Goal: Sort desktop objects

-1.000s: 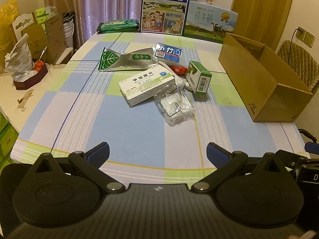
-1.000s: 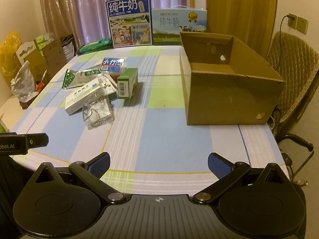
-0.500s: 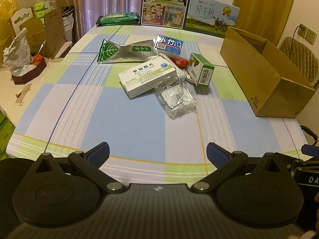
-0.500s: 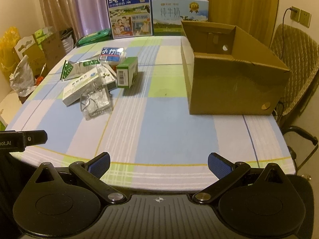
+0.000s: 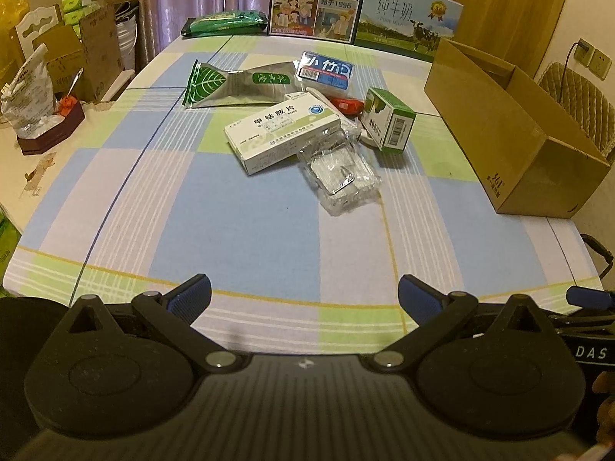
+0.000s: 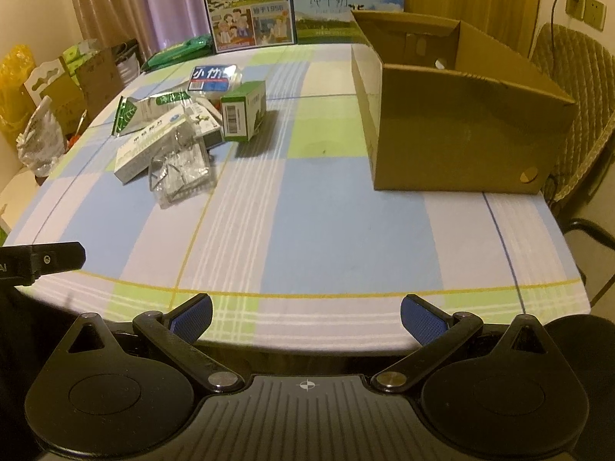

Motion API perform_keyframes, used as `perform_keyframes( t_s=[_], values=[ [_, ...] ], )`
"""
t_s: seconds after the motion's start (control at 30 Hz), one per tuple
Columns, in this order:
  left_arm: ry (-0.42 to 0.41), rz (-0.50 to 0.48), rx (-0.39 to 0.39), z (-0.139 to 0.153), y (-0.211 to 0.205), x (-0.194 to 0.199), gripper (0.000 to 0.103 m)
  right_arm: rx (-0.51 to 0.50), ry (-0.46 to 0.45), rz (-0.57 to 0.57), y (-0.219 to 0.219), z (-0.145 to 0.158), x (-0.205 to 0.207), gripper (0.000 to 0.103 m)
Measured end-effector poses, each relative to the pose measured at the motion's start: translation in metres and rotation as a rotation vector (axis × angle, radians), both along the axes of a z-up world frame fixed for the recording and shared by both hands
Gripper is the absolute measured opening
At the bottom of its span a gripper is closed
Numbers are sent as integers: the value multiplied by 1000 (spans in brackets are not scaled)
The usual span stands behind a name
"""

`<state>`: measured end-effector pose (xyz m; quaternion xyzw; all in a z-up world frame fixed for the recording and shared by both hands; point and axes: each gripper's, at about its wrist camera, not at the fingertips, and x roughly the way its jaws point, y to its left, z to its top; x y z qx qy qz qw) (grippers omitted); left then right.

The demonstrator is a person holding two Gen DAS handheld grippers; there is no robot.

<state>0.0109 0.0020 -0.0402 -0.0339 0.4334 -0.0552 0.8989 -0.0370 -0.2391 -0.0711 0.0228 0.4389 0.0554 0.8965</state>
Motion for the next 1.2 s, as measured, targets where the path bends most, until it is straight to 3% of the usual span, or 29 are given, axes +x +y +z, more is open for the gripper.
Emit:
perform_keyframes(
  t_s=[0.2,0.57,0.83,1.07,1.2],
  values=[
    [2,-19,-8,-1,3,5,102,8,-9,13,1,-3,5,101],
    [-37,-62,25,2,23,41,102,1,-121,109,22,3,27,101],
    [-97,-190,47,8,44,78,102,-26,-189,240,55,2,56,101],
    [-104,-358,135,-9,50,114,102,-102,-248,376,91,-12,82,101],
    [-129,-445,222,-25,49,137,102,-159,-280,457,108,-24,94,101]
  ],
)
